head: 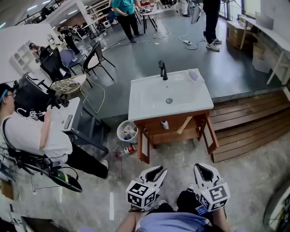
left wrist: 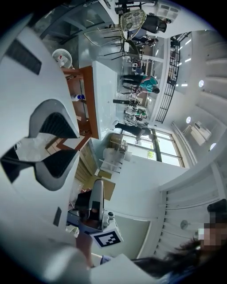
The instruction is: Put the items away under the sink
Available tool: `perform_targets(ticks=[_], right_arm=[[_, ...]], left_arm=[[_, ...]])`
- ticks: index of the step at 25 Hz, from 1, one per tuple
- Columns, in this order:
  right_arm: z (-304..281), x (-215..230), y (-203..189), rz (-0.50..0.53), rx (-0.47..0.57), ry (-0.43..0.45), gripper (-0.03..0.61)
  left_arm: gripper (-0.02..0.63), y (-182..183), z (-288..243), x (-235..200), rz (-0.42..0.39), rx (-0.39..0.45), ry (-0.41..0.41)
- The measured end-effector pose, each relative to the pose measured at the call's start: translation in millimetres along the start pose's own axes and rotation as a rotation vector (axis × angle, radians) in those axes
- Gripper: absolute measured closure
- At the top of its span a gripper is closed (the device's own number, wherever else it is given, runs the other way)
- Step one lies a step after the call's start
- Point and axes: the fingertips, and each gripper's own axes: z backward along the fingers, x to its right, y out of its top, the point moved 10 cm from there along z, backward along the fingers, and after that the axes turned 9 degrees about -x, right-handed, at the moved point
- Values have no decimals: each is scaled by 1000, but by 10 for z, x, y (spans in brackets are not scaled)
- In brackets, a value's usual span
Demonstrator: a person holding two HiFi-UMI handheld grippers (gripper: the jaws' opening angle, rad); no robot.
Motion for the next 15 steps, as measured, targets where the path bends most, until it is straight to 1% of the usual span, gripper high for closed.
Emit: perform_targets(ticks=[9,15], right_arm=[[299,-758,-210,-8,9,-70,560],[452,-1196,-310,7,23,-106,560]], left_arm=[[525,-426,622,16,-90,-3,-33],[525,-620,965,-13,-124,30,-46]])
